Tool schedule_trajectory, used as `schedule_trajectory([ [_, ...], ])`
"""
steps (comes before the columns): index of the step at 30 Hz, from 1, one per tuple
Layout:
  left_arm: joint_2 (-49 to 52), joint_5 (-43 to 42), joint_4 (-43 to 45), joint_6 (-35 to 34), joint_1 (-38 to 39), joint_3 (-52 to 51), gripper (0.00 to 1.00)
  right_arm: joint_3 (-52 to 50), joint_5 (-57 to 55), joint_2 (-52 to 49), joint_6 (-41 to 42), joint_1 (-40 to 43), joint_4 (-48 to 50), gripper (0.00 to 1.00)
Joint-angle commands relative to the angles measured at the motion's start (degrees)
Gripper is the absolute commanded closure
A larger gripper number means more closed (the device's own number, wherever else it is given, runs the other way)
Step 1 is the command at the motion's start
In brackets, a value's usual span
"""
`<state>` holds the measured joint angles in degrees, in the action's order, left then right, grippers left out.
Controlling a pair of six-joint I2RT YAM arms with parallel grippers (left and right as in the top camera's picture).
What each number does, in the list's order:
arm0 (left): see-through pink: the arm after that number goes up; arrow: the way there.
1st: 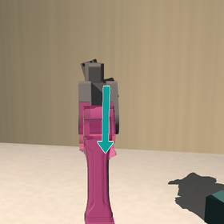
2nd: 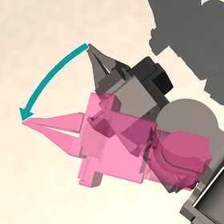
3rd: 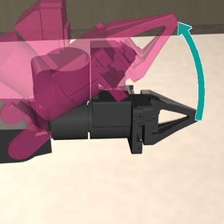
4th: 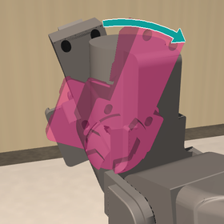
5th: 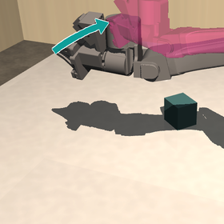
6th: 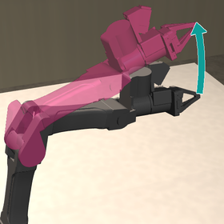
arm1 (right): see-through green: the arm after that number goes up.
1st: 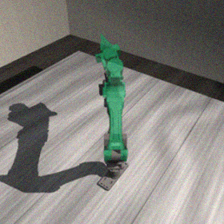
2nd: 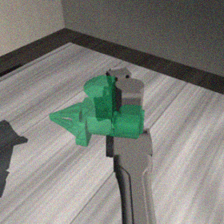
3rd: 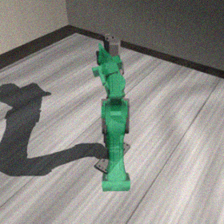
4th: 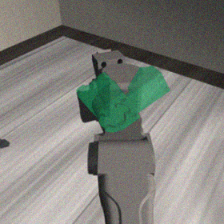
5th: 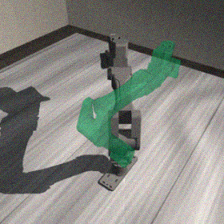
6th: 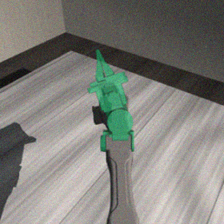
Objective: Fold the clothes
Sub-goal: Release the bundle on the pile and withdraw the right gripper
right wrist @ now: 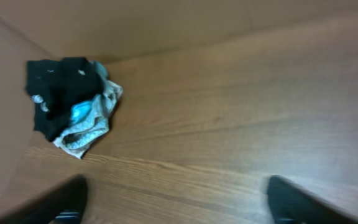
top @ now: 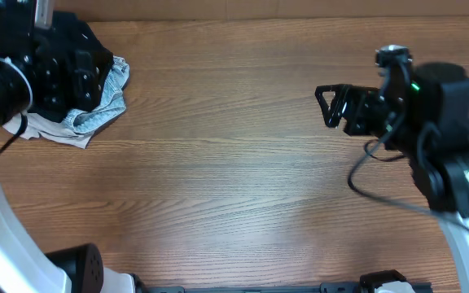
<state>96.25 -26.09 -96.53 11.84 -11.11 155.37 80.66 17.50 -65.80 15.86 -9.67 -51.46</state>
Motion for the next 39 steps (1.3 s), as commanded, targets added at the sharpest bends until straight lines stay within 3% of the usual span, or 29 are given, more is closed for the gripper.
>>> schedule_trajectory([
  [1,1.07,9.27,-0.26,-3.65,3.1,-0.72,0.0,0.85,-0.79,4.04,-2.38,0.15,-0.44,0.0],
  [13,1.14,8.68,0.31,-3.72,4.02,-0.72,0.0,0.83,-0.79,6.43,-2.38,0.15,-2.73,0.0],
  [19,1.14,8.68,0.31,-3.72,4.02,-0.72,0.0,0.83,-5.31,6.05,-2.45,0.15,-9.29,0.0],
  [23,1.14,8.68,0.31,-3.72,4.02,-0.72,0.0,0.57,-9.53,9.42,-13.03,0.15,-4.81,0.0],
  [24,1.14,8.68,0.31,-3.72,4.02,-0.72,0.0,-0.63,-9.53,12.39,-19.65,0.17,-2.43,0.0],
  [27,1.14,8.68,0.31,-3.72,4.02,-0.72,0.0,-5.35,-9.62,18.71,-27.52,0.63,0.02,0.0],
  [39,1.14,8.68,0.31,-3.72,4.02,-0.72,0.0,-43.5,-9.75,50.23,-27.56,6.12,12.48,0.0],
])
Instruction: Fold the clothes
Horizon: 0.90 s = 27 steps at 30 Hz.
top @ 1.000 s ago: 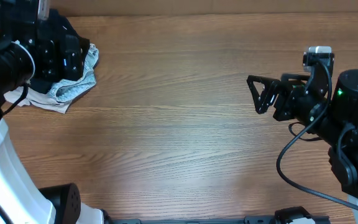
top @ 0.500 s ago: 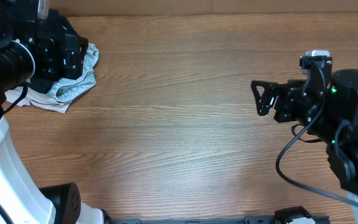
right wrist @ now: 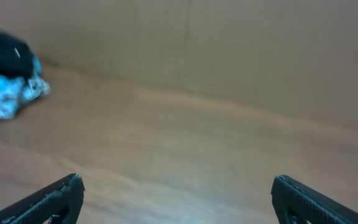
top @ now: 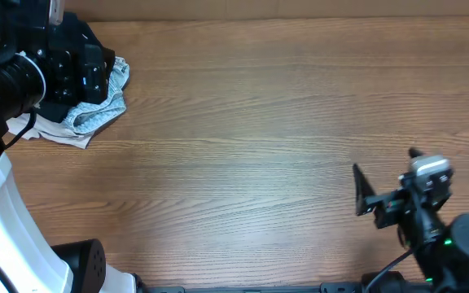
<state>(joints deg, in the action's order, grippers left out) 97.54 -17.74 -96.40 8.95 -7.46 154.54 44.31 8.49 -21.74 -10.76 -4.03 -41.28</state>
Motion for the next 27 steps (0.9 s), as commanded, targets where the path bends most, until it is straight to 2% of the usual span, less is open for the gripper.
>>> schedule_trajectory([
  [1,-0.15,0.33,0.17,-0.83,0.37,0.11,0.0,-10.34,-0.76,8.7,-0.48,0.48,4.11,0.0],
  [6,-0.15,0.33,0.17,-0.83,0.37,0.11,0.0,-25.22,0.0,19.02,0.26,0.48,11.26,0.0],
  [7,-0.15,0.33,0.17,-0.83,0.37,0.11,0.0,-30.91,1.44,21.68,0.24,0.48,16.65,0.0],
  [14,-0.15,0.33,0.17,-0.83,0.37,0.11,0.0,-43.98,2.69,21.57,0.22,0.39,38.03,0.0],
  [27,-0.15,0.33,0.17,-0.83,0.37,0.11,0.0,-43.87,3.58,21.57,0.24,0.37,37.79,0.0],
])
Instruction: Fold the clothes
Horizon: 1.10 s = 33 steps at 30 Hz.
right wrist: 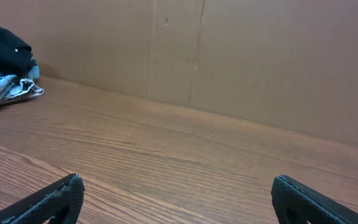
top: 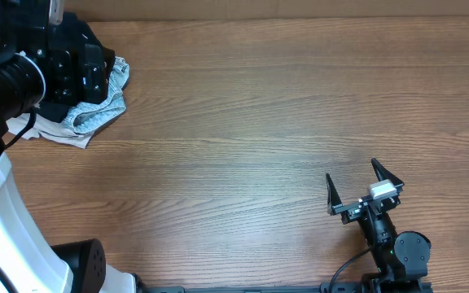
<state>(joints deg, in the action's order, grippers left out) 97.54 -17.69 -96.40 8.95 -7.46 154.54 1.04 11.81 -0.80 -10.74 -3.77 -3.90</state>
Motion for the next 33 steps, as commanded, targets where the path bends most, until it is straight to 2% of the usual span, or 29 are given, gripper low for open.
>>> schedule_trajectory([
  [1,-0.15,0.28,0.17,-0.83,0.37,0.11,0.0,-0.59,0.26,0.63,0.2,0.11,0.42,0.0],
  [14,0.13,0.33,0.17,-0.83,0.35,0.11,0.0,-0.59,0.26,0.63,0.2,0.11,0.42,0.0],
  [17,-0.24,4.44,-0.22,-0.5,0.39,0.09,0.0,-0.59,0.26,0.63,0.2,0.11,0.42,0.0],
  [21,-4.2,9.35,6.97,-0.37,0.37,-2.69,0.0,-0.59,0.26,0.63,0.2,0.11,0.42,0.0],
  [26,-14.97,8.9,23.37,1.16,1.66,-19.47,0.0,-0.59,0.26,0.63,0.2,0.11,0.42,0.0],
  [29,-23.69,8.85,33.88,5.44,3.06,-35.63,0.0,-0.59,0.26,0.63,0.2,0.11,0.42,0.0],
  [33,-34.86,9.22,46.12,5.88,3.06,-56.74,0.0,-0.59,0.26,0.63,0.2,0.11,0.42,0.0],
])
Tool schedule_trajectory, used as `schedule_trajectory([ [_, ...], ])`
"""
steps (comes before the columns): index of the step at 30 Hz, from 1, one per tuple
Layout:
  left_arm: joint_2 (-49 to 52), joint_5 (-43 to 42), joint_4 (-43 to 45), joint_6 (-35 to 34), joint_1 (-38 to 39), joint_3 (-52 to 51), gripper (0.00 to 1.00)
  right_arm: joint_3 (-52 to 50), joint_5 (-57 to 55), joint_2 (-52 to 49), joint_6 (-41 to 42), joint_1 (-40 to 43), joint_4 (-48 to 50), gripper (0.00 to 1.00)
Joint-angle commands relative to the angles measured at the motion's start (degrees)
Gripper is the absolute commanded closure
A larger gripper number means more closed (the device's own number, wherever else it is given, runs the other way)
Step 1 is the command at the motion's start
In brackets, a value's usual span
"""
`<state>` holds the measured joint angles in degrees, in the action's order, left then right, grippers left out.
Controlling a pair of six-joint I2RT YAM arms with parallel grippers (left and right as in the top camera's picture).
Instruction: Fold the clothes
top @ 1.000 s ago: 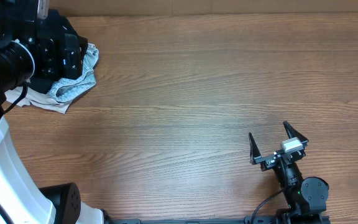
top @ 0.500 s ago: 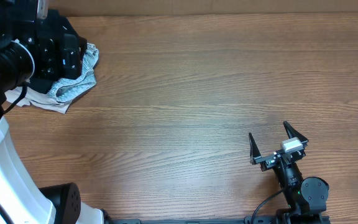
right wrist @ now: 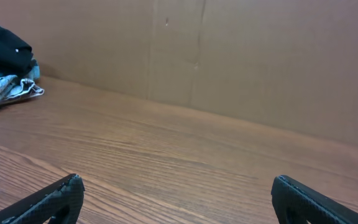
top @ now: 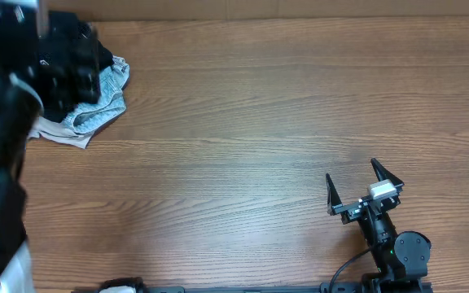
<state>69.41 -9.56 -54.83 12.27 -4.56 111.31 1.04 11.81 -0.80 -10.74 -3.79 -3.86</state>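
Note:
A crumpled pile of clothes [top: 96, 110], light blue-grey and beige cloth with a black piece, lies at the table's far left corner. In the right wrist view the pile [right wrist: 5, 87] shows small at the far left. My left arm [top: 6, 122] is a dark, blurred mass over the pile's left side, and its fingers cannot be made out. My right gripper [top: 355, 189] sits low near the front edge on the right, far from the clothes. Its fingers stand wide apart with nothing between them [right wrist: 176, 186].
A brown cardboard wall [right wrist: 229, 56] runs along the back of the wooden table [top: 243, 146]. The right arm's base [top: 397, 252] sits at the front edge.
My left arm has shifted at the far left and now shows blurred and larger along the left edge. The right gripper and the pile are where they were.
My right gripper was first open high over the right side of the table, facing the pile. Then it was lower, at the front right. By the last earlier moment it sat open near the front edge. The left arm stayed over the pile throughout.

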Motion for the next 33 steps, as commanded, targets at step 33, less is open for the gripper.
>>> schedule_trajectory([
  [33,-69.26,5.07,53.09,2.51,0.28,-111.03,0.0,-0.59,0.26,0.63,0.2,0.13,0.37,0.0],
])
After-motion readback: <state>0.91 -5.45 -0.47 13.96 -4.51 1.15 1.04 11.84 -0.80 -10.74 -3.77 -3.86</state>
